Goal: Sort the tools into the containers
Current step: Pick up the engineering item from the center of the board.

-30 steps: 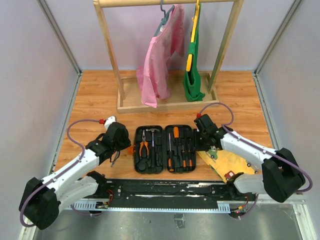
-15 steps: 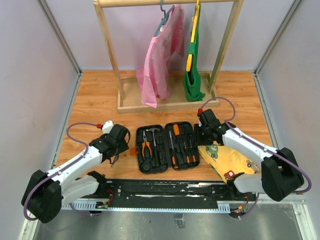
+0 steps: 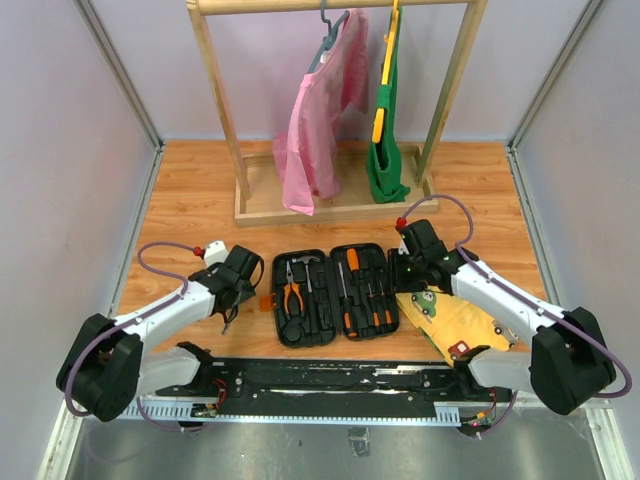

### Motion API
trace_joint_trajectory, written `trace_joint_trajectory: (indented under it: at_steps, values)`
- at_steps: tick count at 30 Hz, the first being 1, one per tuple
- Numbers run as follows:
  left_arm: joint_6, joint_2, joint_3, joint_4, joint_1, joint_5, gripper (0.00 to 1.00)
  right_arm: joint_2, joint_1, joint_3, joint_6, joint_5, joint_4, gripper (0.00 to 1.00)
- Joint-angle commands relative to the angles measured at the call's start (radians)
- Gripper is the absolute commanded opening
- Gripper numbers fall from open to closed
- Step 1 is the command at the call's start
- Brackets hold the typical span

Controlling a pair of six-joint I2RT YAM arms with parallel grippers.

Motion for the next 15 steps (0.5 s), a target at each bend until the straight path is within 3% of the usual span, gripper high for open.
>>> trace_joint_trajectory:
  at_steps: [1,6,15]
  values:
    - [0.018,0.003,-0.018,0.06,0.026,0.041,0.54,-0.028,-0.015,-0.015,-0.007,-0.033,-0.006,0.35]
    - [0.015,-0.017,-0.054,0.1,0.026,0.122,0.3,-0.032,-0.015,-0.01,-0.002,-0.035,-0.005,0.35]
    - [0.018,0.0,-0.038,0.121,0.027,0.111,0.12,-0.037,-0.015,-0.019,0.007,-0.043,-0.003,0.36]
